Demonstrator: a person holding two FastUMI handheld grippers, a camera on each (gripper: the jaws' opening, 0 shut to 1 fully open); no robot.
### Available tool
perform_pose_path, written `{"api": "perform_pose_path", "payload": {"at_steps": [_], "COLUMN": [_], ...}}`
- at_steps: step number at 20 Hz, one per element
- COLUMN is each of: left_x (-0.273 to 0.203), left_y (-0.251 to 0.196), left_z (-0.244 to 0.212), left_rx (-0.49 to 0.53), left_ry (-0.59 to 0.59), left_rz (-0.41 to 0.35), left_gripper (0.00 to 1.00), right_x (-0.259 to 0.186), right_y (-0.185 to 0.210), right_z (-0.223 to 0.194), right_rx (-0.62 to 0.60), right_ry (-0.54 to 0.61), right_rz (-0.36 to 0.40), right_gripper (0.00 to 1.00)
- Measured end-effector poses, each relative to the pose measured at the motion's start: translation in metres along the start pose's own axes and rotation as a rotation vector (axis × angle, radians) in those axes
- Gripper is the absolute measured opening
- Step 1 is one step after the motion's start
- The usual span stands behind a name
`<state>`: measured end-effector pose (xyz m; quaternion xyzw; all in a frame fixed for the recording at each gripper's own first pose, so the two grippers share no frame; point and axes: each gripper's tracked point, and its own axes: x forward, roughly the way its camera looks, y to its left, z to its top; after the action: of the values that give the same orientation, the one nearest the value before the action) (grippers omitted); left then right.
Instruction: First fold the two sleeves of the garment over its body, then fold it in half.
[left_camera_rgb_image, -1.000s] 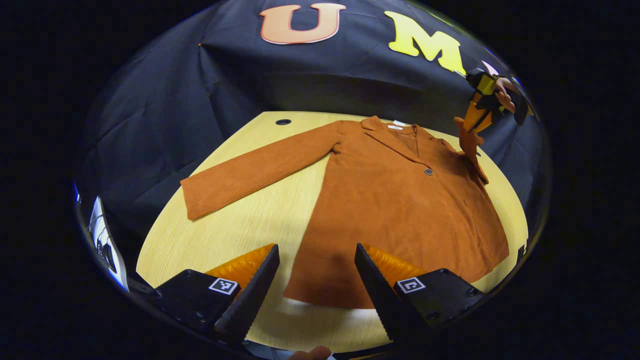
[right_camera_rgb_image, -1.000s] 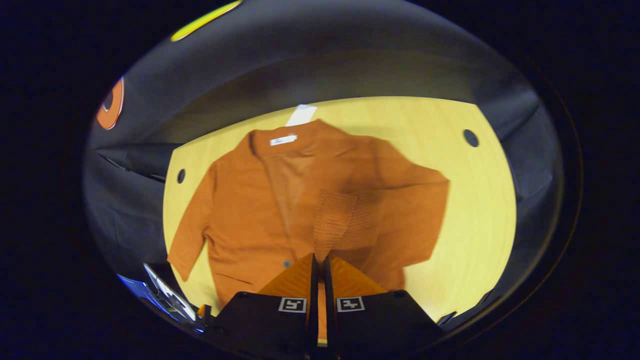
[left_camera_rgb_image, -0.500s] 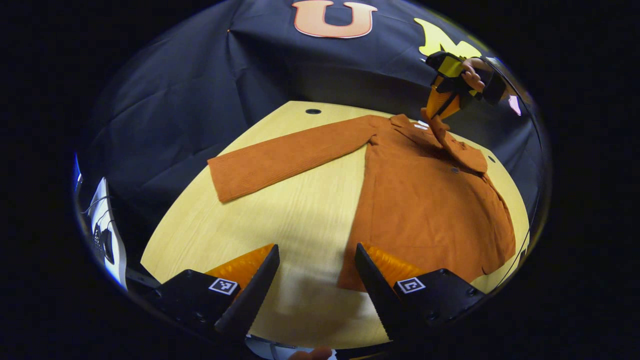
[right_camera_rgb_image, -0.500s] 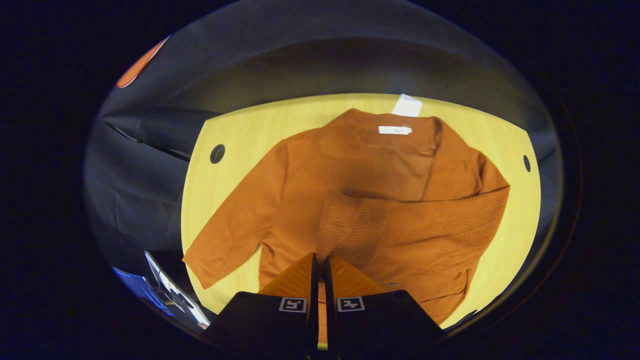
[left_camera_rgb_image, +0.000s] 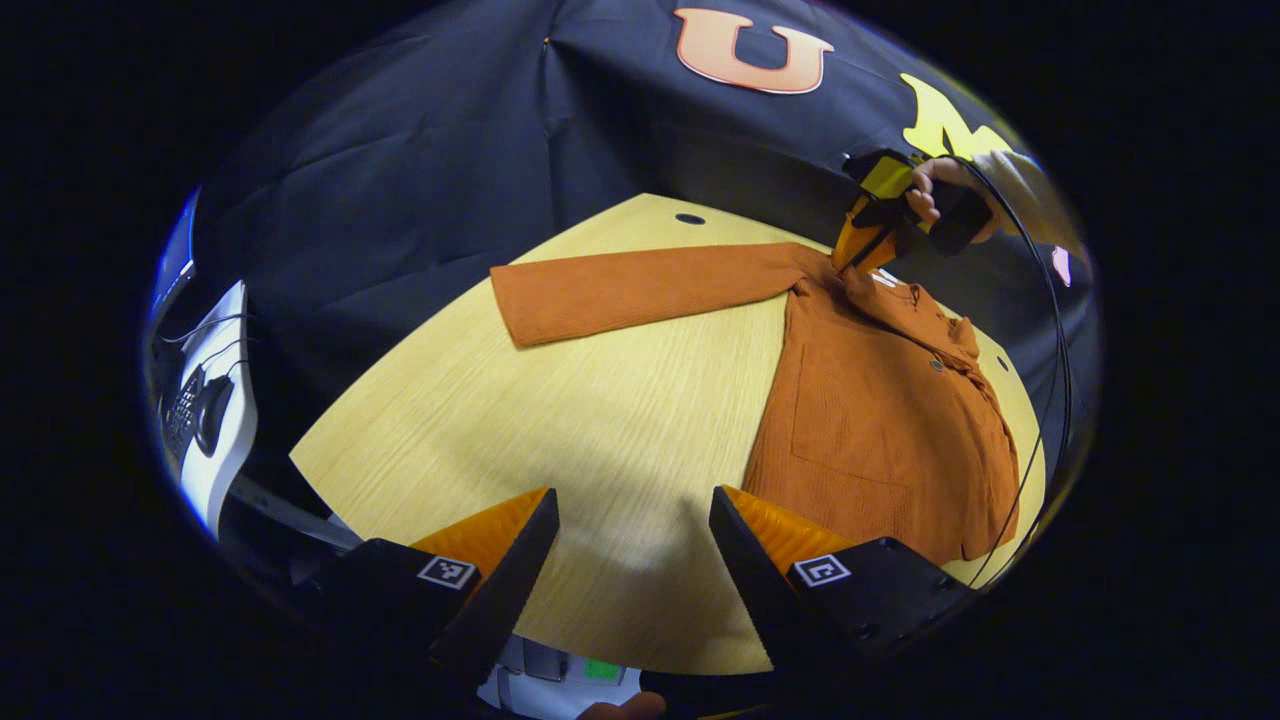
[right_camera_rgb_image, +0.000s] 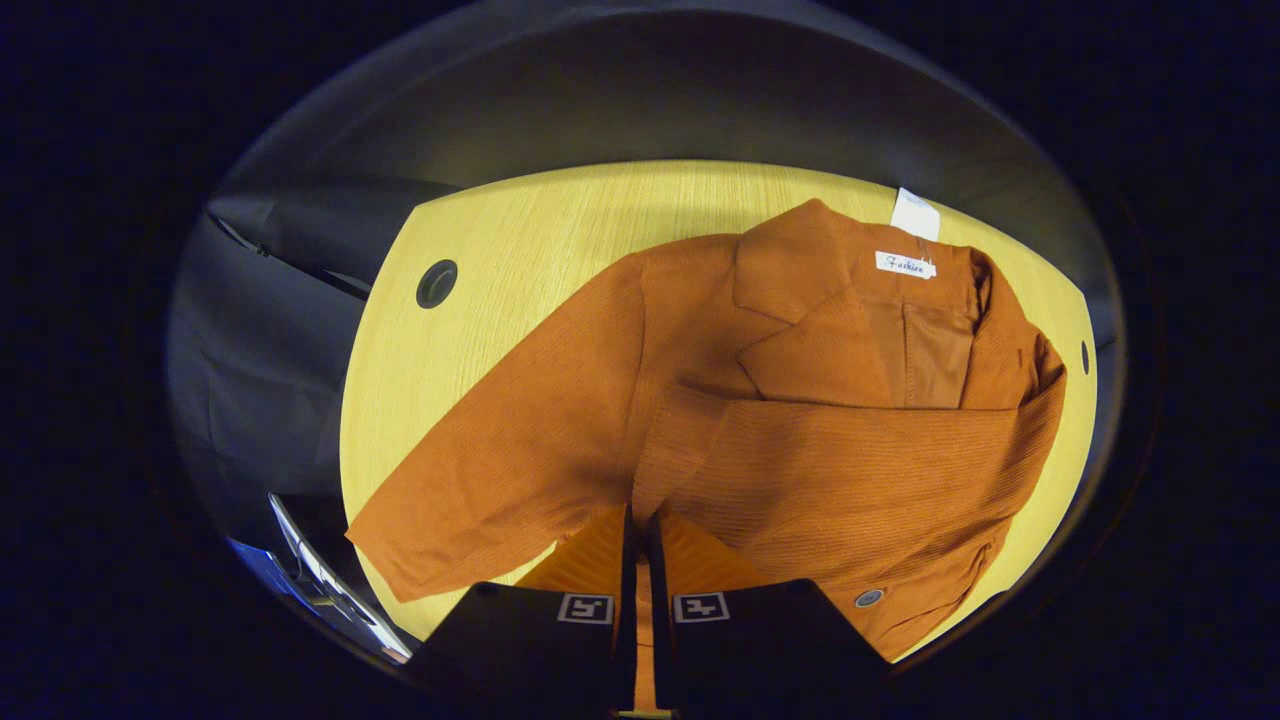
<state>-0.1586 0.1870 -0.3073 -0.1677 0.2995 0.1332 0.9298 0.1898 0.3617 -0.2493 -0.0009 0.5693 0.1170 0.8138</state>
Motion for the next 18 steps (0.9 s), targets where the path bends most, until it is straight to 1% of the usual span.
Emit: {"api": "perform_pose_path", "payload": {"at_steps": [1,2,3,4,5,6,8,9,10,12,13,14,15,17,18], "left_x": [-0.001,-0.002,-0.005,-0.008,-0.011,-0.013,-0.015,-0.013,-0.012,-0.005,0.0,0.006,0.014,0.03,0.041], "left_y": [0.003,0.007,0.01,0.015,0.019,0.022,0.028,0.03,0.032,0.037,0.039,0.042,0.043,0.041,0.04], "left_z": [-0.003,-0.006,-0.007,-0.006,-0.004,-0.004,0.0,0.005,0.011,0.029,0.041,0.053,0.066,0.09,0.103], "left_rx": [0.001,0.003,0.009,0.017,0.024,0.034,0.046,0.037,0.025,-0.021,-0.045,-0.059,-0.078,-0.147,-0.188], "left_ry": [0.011,0.02,0.024,0.015,0.005,0.004,0.006,0.008,0.012,0.015,0.024,0.036,0.051,0.088,0.105], "left_rz": [0.014,0.029,0.042,0.063,0.081,0.096,0.125,0.133,0.138,0.142,0.147,0.146,0.133,0.082,0.053], "left_gripper": [0.99,0.99,0.99,0.99,0.99,0.99,0.99,0.99,0.99,0.99,0.99,0.99,0.99,0.99,0.99], "right_x": [0.003,0.005,0.001,-0.003,-0.007,-0.007,-0.016,-0.02,-0.024,-0.03,-0.034,-0.039,-0.045,-0.059,-0.067], "right_y": [0.001,0.008,0.017,0.016,0.008,0.003,0.002,-0.002,-0.01,-0.037,-0.05,-0.058,-0.066,-0.088,-0.101], "right_z": [-0.001,0.001,0.002,0.008,0.013,0.016,0.01,0.007,0.003,-0.003,-0.006,-0.012,-0.018,-0.037,-0.039], "right_rx": [0.019,0.048,0.072,0.091,0.094,0.081,0.063,0.05,0.031,-0.018,-0.04,-0.057,-0.064,-0.067,-0.059], "right_ry": [0.003,0.002,0.002,-0.015,-0.034,-0.04,-0.035,-0.028,-0.025,-0.037,-0.042,-0.042,-0.037,-0.002,-0.026], "right_rz": [0.008,0.061,0.122,0.128,0.114,0.109,0.131,0.134,0.121,0.046,0.013,-0.001,-0.007,-0.02,-0.025], "right_gripper": [0.07,0.07,0.05,0.28,0.5,0.5,0.55,0.66,0.75,0.94,0.95,0.89,0.96,0.97,0.98]}}
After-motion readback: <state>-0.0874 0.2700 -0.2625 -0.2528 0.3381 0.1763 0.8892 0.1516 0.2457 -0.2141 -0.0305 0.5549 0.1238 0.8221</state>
